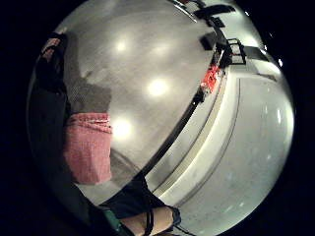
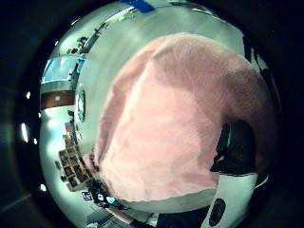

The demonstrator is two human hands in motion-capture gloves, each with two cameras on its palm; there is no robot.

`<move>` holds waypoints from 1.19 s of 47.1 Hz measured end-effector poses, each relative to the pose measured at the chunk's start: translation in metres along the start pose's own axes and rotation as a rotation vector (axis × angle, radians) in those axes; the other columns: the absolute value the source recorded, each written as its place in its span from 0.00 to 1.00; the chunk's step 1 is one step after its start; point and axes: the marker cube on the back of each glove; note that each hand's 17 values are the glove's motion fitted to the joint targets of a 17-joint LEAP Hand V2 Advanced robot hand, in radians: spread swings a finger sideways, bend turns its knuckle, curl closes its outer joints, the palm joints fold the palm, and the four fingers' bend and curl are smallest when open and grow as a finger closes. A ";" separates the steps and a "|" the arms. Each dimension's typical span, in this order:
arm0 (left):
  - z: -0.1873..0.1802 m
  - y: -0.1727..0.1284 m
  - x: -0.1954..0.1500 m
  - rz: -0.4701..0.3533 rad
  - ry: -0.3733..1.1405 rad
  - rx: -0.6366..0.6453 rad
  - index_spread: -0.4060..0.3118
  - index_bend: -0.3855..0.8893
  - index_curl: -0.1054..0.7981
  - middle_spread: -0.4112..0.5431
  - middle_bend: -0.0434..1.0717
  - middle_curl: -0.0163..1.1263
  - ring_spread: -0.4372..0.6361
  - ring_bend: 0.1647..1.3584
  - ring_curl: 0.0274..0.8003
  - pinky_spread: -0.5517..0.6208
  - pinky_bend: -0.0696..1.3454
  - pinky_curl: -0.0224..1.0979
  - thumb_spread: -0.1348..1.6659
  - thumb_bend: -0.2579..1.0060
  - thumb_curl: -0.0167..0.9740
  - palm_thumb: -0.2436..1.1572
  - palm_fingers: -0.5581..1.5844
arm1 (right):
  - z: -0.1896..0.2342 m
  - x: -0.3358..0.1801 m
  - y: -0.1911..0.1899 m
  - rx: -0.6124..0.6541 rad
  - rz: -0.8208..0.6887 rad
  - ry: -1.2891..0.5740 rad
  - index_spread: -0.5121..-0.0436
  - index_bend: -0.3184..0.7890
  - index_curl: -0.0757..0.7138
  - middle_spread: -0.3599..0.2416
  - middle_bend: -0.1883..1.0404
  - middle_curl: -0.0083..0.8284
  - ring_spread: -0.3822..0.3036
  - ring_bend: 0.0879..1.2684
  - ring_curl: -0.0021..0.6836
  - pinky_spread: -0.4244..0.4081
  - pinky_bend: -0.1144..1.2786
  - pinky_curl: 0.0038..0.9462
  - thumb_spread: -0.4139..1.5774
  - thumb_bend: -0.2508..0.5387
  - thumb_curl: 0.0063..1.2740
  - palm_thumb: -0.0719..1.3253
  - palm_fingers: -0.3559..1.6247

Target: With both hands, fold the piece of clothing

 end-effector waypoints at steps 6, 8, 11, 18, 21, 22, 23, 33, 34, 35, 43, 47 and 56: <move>-0.010 0.012 0.003 0.014 0.002 0.000 0.50 0.40 0.35 0.72 0.18 0.18 0.84 0.41 0.41 0.81 0.48 0.35 0.71 0.19 0.28 0.21 0.24 | -0.038 -0.002 -0.021 0.017 -0.011 -0.100 0.65 0.45 0.57 0.29 0.41 0.65 0.22 0.44 0.70 0.13 0.52 0.42 0.48 0.28 0.53 0.77 0.81; -0.015 0.014 0.004 0.028 0.006 0.020 0.50 0.40 0.35 0.72 0.18 0.18 0.84 0.41 0.41 0.81 0.48 0.35 0.71 0.19 0.28 0.21 0.24 | -0.053 -0.012 -0.018 0.026 -0.025 -0.110 0.65 0.45 0.58 0.29 0.42 0.65 0.22 0.44 0.70 0.14 0.52 0.43 0.47 0.28 0.54 0.77 0.82; -0.020 0.023 0.006 0.062 0.019 0.004 0.50 0.40 0.35 0.72 0.18 0.18 0.84 0.42 0.40 0.80 0.48 0.34 0.72 0.19 0.28 0.22 0.24 | -0.081 -0.036 -0.002 0.056 -0.070 -0.116 0.65 0.45 0.60 0.29 0.42 0.66 0.21 0.44 0.70 0.14 0.52 0.43 0.45 0.28 0.55 0.77 0.82; -0.037 0.034 0.000 0.059 0.040 0.075 0.50 0.40 0.36 0.72 0.19 0.19 0.83 0.42 0.39 0.80 0.48 0.34 0.73 0.19 0.28 0.23 0.24 | -0.152 -0.127 0.086 0.157 -0.264 -0.099 0.65 0.47 0.63 0.28 0.44 0.67 0.21 0.44 0.71 0.14 0.51 0.43 0.41 0.28 0.56 0.77 0.83; -0.044 0.037 -0.003 0.079 0.056 0.134 0.51 0.41 0.36 0.72 0.19 0.19 0.82 0.43 0.39 0.80 0.48 0.34 0.73 0.19 0.28 0.23 0.25 | -0.164 -0.173 0.122 0.185 -0.353 -0.100 0.64 0.47 0.65 0.28 0.44 0.67 0.21 0.44 0.71 0.14 0.51 0.43 0.40 0.28 0.57 0.77 0.84; -0.047 0.038 -0.005 0.079 0.061 0.153 0.51 0.41 0.36 0.72 0.19 0.19 0.82 0.43 0.39 0.80 0.48 0.34 0.73 0.19 0.28 0.23 0.25 | -0.163 -0.190 0.134 0.185 -0.383 -0.096 0.64 0.46 0.65 0.28 0.44 0.68 0.21 0.44 0.71 0.14 0.51 0.43 0.40 0.28 0.57 0.77 0.84; -0.049 0.041 -0.007 0.076 0.068 0.158 0.51 0.41 0.36 0.71 0.19 0.19 0.82 0.43 0.39 0.80 0.48 0.34 0.74 0.19 0.28 0.23 0.25 | -0.160 -0.209 0.144 0.179 -0.410 -0.087 0.64 0.46 0.66 0.27 0.44 0.68 0.21 0.44 0.72 0.13 0.51 0.44 0.40 0.28 0.57 0.77 0.84; -0.060 0.066 -0.037 -0.038 0.081 0.182 0.52 0.42 0.38 0.71 0.20 0.21 0.80 0.44 0.38 0.80 0.47 0.33 0.79 0.24 0.30 0.33 0.27 | -0.076 -0.358 0.267 -0.036 -0.656 0.097 0.63 0.46 0.69 0.26 0.45 0.68 0.21 0.45 0.73 0.12 0.50 0.44 0.37 0.28 0.58 0.77 0.84; -0.061 0.067 -0.040 -0.043 0.077 0.190 0.53 0.42 0.39 0.71 0.20 0.21 0.80 0.44 0.38 0.80 0.46 0.33 0.80 0.24 0.30 0.34 0.27 | -0.070 -0.363 0.279 -0.069 -0.675 0.111 0.63 0.46 0.69 0.26 0.45 0.68 0.21 0.45 0.73 0.12 0.50 0.44 0.37 0.28 0.59 0.77 0.84; -0.062 0.065 -0.043 -0.041 0.073 0.205 0.53 0.42 0.39 0.71 0.19 0.21 0.80 0.44 0.38 0.80 0.46 0.33 0.81 0.25 0.30 0.35 0.27 | -0.063 -0.368 0.289 -0.098 -0.692 0.122 0.63 0.46 0.69 0.26 0.45 0.68 0.21 0.45 0.73 0.12 0.50 0.44 0.37 0.28 0.59 0.77 0.84; -0.068 0.037 -0.064 0.044 0.124 0.337 0.55 0.42 0.40 0.70 0.19 0.22 0.79 0.45 0.37 0.78 0.46 0.32 0.85 0.28 0.32 0.42 0.28 | -0.005 -0.416 0.337 -0.235 -0.846 0.079 0.66 0.39 0.66 0.25 0.45 0.68 0.20 0.49 0.74 0.10 0.52 0.45 0.39 0.26 0.58 0.75 0.83; -0.070 0.026 -0.072 0.053 0.158 0.360 0.55 0.42 0.41 0.70 0.19 0.23 0.78 0.45 0.37 0.78 0.46 0.32 0.86 0.28 0.33 0.44 0.29 | -0.011 -0.421 0.343 -0.238 -0.910 -0.079 0.68 0.35 0.62 0.30 0.42 0.66 0.22 0.47 0.72 0.09 0.56 0.45 0.47 0.27 0.56 0.73 0.78; -0.078 0.020 -0.075 0.020 0.157 0.370 0.56 0.42 0.41 0.69 0.20 0.24 0.76 0.46 0.36 0.76 0.45 0.32 0.88 0.28 0.34 0.45 0.31 | -0.053 -0.396 0.308 -0.066 -0.860 -0.248 0.72 0.36 0.54 0.37 0.40 0.64 0.24 0.45 0.69 0.12 0.57 0.44 0.60 0.29 0.51 0.70 0.77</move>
